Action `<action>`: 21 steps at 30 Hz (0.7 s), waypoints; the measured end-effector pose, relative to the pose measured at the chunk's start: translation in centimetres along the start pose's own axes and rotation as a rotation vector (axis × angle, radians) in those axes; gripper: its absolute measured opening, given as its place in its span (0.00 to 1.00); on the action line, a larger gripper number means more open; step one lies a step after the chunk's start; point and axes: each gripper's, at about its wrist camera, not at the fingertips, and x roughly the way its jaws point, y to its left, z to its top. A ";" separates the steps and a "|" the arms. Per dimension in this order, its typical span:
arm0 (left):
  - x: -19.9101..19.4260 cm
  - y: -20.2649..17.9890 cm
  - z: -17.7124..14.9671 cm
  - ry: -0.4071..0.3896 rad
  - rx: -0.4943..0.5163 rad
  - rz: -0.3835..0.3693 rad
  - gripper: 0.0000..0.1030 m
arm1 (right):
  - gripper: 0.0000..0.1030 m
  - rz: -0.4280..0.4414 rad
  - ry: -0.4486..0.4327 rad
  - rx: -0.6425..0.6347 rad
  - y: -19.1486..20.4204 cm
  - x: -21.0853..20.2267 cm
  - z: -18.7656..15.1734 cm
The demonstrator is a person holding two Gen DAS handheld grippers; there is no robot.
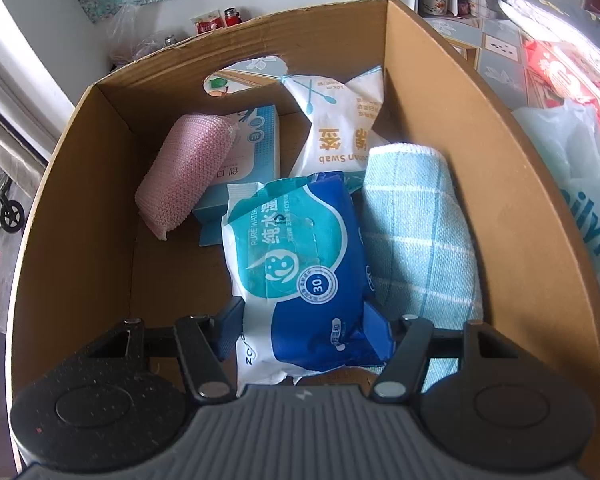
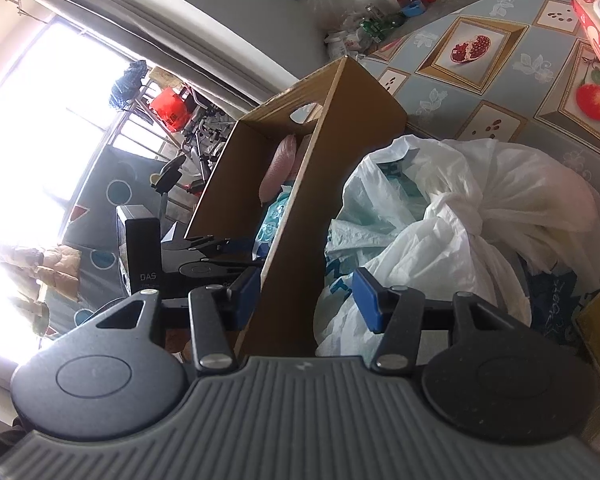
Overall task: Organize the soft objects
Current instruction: 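Lower the wet-wipes packet into the box and open the right gripper, then reach to the pink plush toy and grasp it with the right gripper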
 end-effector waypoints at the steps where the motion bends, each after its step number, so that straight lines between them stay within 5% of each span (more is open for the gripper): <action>1: 0.0 0.1 0.1 0.003 -0.008 -0.001 0.64 | 0.50 -0.002 -0.004 0.000 0.1 -0.3 -0.2; 8: -3.8 1.0 -0.1 -0.061 -0.111 0.003 0.74 | 0.51 -0.009 -0.062 0.008 0.2 -4.3 -2.4; 12: -8.7 0.9 -1.4 -0.164 -0.190 -0.035 0.75 | 0.52 -0.029 -0.097 0.040 -0.6 -6.5 -5.1; 21: -17.6 -6.2 -4.7 -0.371 -0.188 -0.191 0.78 | 0.52 -0.217 -0.198 0.094 -4.2 -12.2 -10.5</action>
